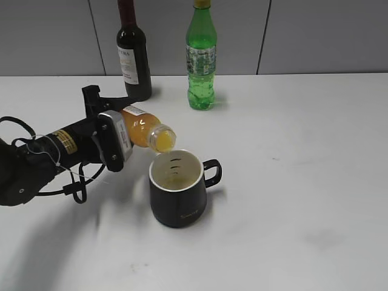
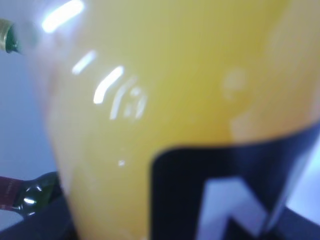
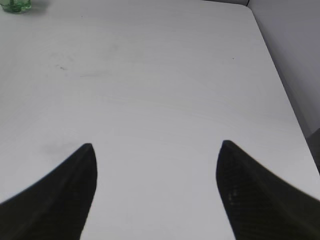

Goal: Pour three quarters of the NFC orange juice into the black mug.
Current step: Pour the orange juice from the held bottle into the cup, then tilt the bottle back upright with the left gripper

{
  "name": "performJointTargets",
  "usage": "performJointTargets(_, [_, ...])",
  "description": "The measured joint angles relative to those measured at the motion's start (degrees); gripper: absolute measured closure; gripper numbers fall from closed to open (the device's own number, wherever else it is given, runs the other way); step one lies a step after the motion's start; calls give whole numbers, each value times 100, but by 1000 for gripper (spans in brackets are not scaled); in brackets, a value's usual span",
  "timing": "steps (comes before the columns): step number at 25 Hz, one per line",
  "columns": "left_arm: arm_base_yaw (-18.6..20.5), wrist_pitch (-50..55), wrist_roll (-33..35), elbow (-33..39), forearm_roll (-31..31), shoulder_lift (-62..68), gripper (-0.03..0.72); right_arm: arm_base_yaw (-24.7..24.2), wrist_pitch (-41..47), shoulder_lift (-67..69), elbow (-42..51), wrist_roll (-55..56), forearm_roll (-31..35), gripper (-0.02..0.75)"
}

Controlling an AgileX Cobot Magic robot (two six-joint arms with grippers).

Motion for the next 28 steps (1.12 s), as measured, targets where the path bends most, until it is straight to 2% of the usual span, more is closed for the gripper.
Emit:
performJointTargets(13, [0,0,607,0,0,0,216,0,0,0,0,0,0,174])
performJointTargets(28, [0,-5,929,0,-5,0,216,0,0,0,0,0,0,174])
